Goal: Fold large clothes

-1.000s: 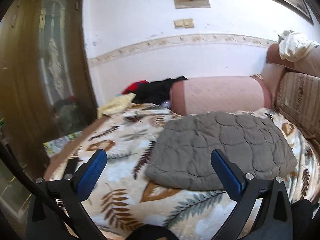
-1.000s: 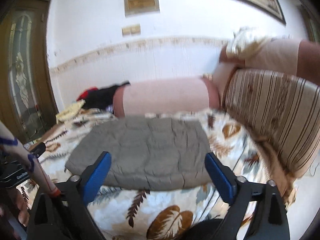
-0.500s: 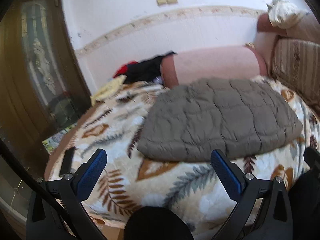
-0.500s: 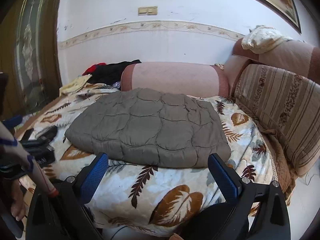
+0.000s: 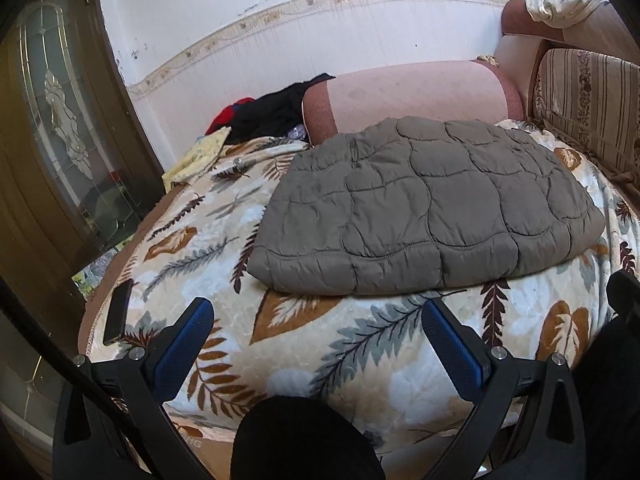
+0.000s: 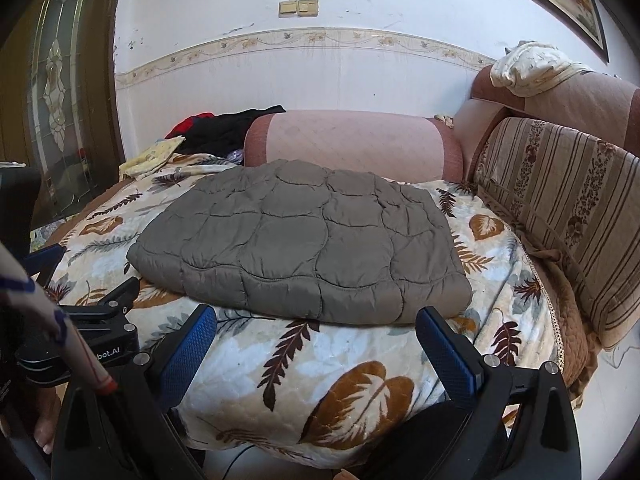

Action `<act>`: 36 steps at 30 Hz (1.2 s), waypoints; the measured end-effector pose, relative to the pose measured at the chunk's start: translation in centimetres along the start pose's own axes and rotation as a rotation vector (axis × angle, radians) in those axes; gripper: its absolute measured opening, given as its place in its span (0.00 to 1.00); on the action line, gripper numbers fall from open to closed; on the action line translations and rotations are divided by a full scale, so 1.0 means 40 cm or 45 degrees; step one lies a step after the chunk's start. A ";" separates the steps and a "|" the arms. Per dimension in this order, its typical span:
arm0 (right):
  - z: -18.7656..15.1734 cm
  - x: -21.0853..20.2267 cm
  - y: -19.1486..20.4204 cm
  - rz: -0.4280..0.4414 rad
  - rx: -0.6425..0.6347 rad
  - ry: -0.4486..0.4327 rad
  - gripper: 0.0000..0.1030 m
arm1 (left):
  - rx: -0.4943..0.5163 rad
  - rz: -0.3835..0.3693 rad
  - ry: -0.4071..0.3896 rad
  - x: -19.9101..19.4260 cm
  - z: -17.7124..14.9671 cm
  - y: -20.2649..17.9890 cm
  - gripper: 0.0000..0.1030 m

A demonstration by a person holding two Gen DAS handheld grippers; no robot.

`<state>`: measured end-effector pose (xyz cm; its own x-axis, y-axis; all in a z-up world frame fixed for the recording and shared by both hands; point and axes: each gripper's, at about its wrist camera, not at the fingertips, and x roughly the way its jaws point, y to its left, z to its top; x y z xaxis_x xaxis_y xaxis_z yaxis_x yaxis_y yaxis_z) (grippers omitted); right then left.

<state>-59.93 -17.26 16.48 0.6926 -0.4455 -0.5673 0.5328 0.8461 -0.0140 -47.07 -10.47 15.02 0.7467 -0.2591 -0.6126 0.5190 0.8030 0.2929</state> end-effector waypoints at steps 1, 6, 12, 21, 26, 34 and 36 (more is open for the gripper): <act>0.000 0.003 -0.001 0.000 -0.002 0.003 0.99 | -0.001 0.000 0.006 0.003 0.000 0.001 1.00; -0.003 0.008 0.000 -0.006 -0.001 0.011 0.99 | -0.002 -0.009 0.019 0.010 -0.004 0.000 1.00; -0.004 0.010 0.000 -0.005 -0.003 0.018 0.99 | 0.005 -0.017 0.023 0.011 -0.006 -0.003 1.00; -0.008 0.018 0.000 0.000 -0.005 0.032 0.99 | 0.007 -0.019 0.031 0.015 -0.007 -0.005 1.00; -0.008 0.021 0.004 0.001 -0.007 0.036 0.99 | 0.008 -0.021 0.033 0.018 -0.007 -0.005 1.00; -0.006 0.027 0.005 0.000 -0.008 0.046 0.99 | 0.011 -0.023 0.036 0.020 -0.009 -0.008 1.00; -0.007 0.028 0.004 0.001 -0.008 0.047 0.99 | 0.011 -0.024 0.037 0.023 -0.010 -0.009 1.00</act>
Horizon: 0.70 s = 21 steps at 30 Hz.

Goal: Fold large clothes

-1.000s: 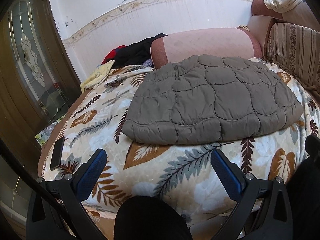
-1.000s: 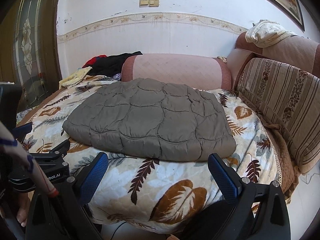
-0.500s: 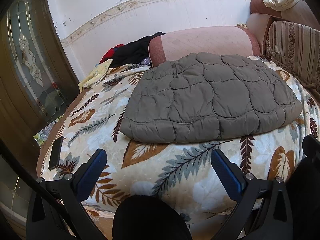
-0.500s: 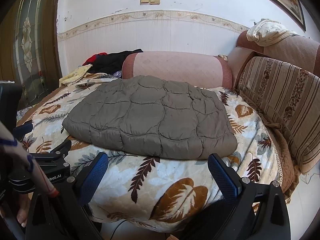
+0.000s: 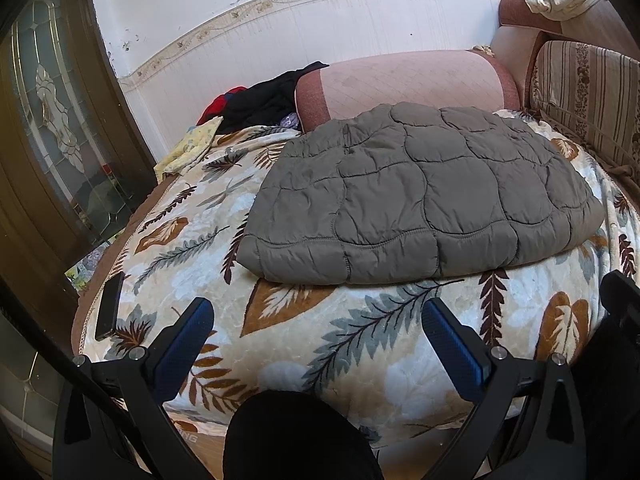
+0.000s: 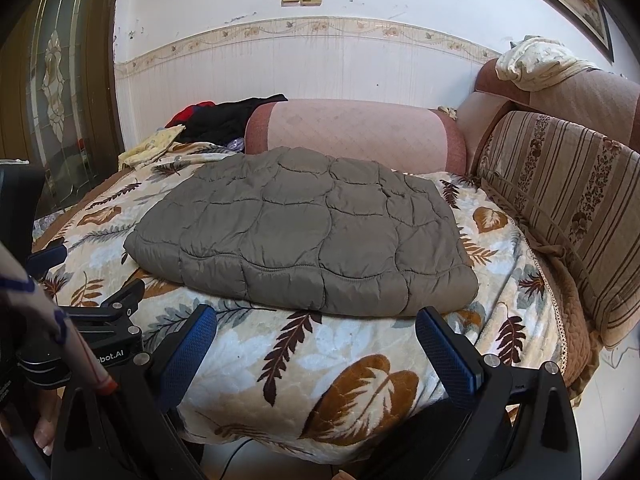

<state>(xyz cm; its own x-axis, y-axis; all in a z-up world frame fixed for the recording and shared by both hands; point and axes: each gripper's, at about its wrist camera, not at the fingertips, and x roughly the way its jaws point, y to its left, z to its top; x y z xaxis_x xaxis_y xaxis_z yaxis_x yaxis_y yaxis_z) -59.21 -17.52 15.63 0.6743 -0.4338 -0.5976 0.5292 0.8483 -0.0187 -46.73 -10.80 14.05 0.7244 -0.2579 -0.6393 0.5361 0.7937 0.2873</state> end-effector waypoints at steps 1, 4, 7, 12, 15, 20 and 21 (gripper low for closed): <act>0.000 0.000 0.000 -0.001 0.000 0.001 0.99 | 0.000 0.001 -0.001 -0.001 0.001 0.001 1.00; -0.002 0.002 0.000 0.001 0.000 0.005 0.99 | 0.001 0.000 -0.001 -0.002 0.001 0.001 1.00; -0.003 0.005 -0.001 0.001 0.002 0.009 0.99 | 0.002 -0.001 0.000 0.001 0.001 0.001 1.00; -0.004 0.008 -0.002 0.000 0.004 0.015 0.99 | 0.001 -0.002 0.005 0.004 -0.003 0.000 1.00; -0.004 0.007 -0.002 0.001 0.005 0.014 0.99 | 0.001 -0.003 0.007 0.006 -0.007 -0.002 1.00; -0.006 0.007 -0.003 0.001 0.005 0.017 0.99 | 0.009 -0.004 0.006 0.006 -0.010 -0.004 1.00; -0.006 0.007 -0.003 0.001 0.005 0.018 0.99 | 0.010 -0.006 0.006 0.006 -0.010 -0.003 1.00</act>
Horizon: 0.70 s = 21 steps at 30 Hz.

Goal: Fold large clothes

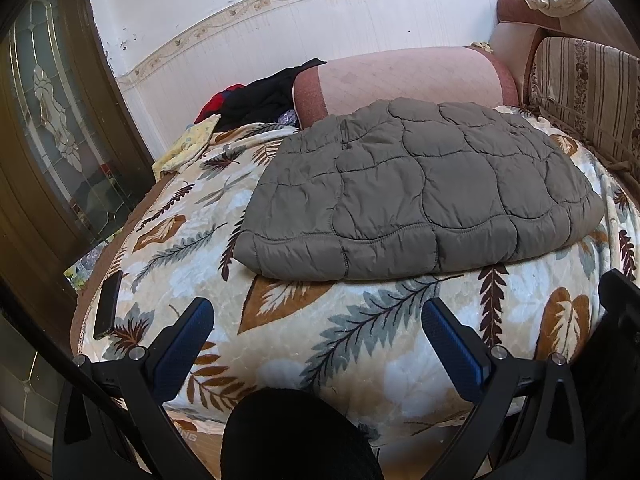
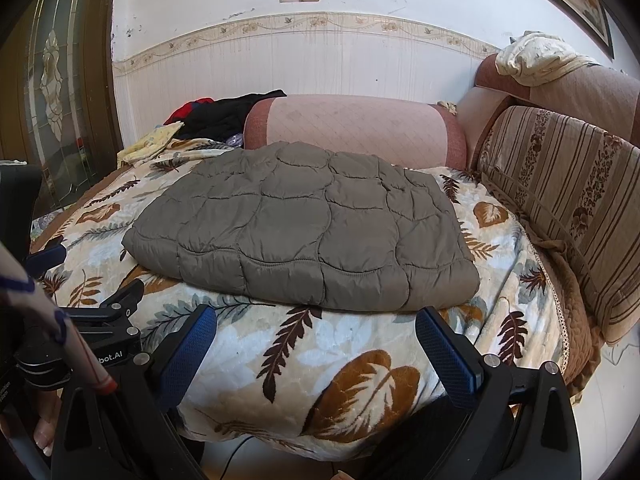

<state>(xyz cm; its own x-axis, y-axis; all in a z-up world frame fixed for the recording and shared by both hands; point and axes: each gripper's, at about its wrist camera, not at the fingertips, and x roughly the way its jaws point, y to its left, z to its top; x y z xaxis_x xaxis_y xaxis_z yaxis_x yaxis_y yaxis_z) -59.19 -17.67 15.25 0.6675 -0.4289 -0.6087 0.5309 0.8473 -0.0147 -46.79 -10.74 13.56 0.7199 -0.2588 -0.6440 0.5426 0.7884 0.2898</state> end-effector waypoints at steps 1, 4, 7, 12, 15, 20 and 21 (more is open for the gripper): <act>0.000 0.000 0.000 0.000 0.000 -0.001 0.99 | -0.002 0.000 0.001 0.000 0.002 0.001 1.00; 0.001 0.000 0.000 0.000 0.000 0.000 0.99 | -0.003 -0.002 0.003 0.000 0.000 0.000 1.00; -0.003 0.001 0.000 0.000 0.001 0.003 0.99 | -0.003 0.003 0.003 0.000 -0.002 -0.002 1.00; -0.008 0.003 -0.001 -0.001 0.002 0.007 0.99 | -0.003 0.003 0.004 0.002 -0.003 -0.001 1.00; -0.008 0.004 0.000 -0.001 0.002 0.009 0.99 | -0.004 0.002 0.005 0.002 -0.003 -0.001 1.00; -0.011 0.005 0.001 -0.002 0.002 0.012 0.99 | -0.007 0.002 0.008 0.003 -0.006 0.003 1.00; -0.010 0.005 0.001 -0.003 0.003 0.013 0.99 | -0.007 0.001 0.008 0.004 -0.005 0.004 1.00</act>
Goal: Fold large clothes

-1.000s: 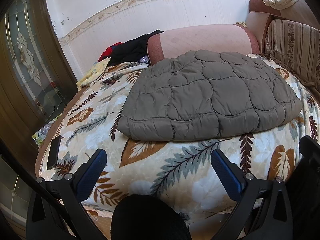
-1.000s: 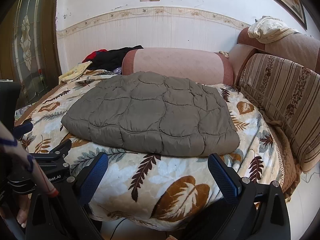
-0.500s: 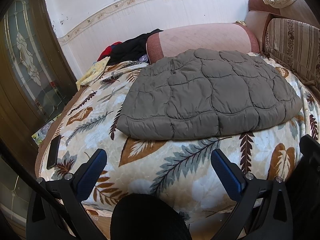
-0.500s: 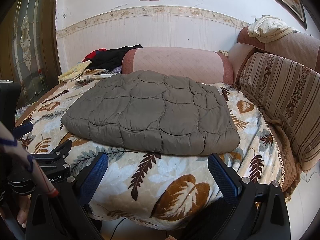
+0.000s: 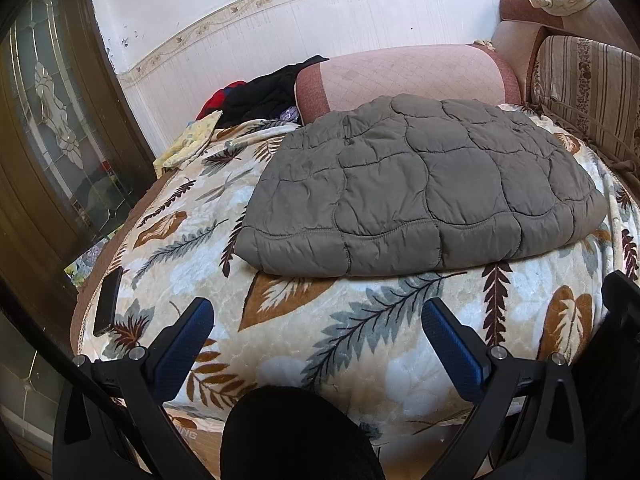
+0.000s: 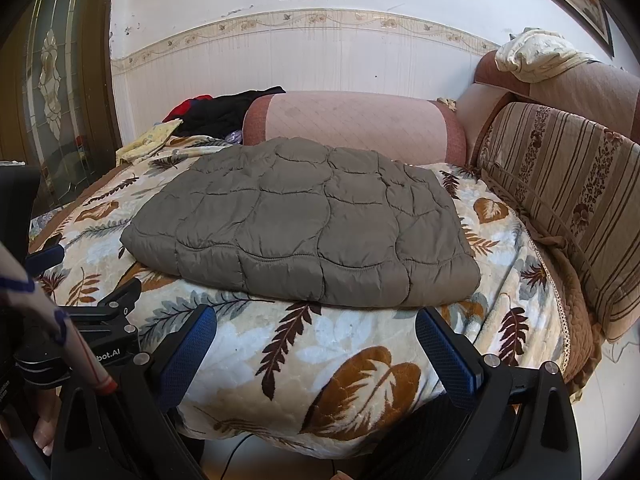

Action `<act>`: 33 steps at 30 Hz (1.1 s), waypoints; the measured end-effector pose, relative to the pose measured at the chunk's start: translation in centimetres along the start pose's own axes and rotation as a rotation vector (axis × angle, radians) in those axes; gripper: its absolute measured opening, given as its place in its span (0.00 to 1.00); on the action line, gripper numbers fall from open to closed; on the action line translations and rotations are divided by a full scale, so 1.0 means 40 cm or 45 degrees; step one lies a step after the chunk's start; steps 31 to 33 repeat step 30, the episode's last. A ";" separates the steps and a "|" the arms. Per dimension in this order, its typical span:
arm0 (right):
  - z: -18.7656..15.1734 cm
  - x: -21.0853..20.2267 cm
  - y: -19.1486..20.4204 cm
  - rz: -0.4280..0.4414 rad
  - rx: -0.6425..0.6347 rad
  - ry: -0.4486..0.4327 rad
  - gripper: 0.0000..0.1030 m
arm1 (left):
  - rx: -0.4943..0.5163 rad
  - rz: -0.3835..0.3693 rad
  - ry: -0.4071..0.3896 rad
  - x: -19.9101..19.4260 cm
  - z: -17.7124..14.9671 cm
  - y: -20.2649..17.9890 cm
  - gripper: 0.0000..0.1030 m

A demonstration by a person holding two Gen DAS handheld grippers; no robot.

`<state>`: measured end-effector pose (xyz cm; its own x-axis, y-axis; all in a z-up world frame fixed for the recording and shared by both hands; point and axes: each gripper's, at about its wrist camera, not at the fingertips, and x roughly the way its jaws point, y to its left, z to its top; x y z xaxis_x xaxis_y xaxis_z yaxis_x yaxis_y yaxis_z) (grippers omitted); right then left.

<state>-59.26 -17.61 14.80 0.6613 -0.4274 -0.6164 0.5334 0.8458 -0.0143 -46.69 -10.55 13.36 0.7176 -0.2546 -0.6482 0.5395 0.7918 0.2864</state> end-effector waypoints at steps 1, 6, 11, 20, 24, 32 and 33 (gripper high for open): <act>0.002 0.000 0.000 0.000 0.000 -0.001 0.99 | 0.000 0.000 0.000 0.000 0.000 0.000 1.00; -0.002 0.001 0.002 -0.002 0.006 0.002 0.99 | 0.001 -0.001 0.000 0.000 0.000 0.001 1.00; -0.001 0.000 0.000 -0.001 0.006 0.000 0.99 | 0.000 0.001 -0.002 -0.002 -0.001 0.002 1.00; 0.003 -0.029 -0.004 -0.008 0.013 -0.033 0.99 | -0.012 0.006 -0.041 -0.043 0.007 0.012 1.00; 0.003 -0.064 -0.006 -0.013 0.025 -0.069 0.99 | -0.026 -0.003 -0.076 -0.089 0.017 0.018 1.00; 0.013 -0.105 -0.011 -0.003 0.049 -0.111 0.99 | -0.088 -0.146 -0.065 -0.121 0.044 0.064 1.00; 0.013 -0.105 -0.011 -0.003 0.049 -0.111 0.99 | -0.088 -0.146 -0.065 -0.121 0.044 0.064 1.00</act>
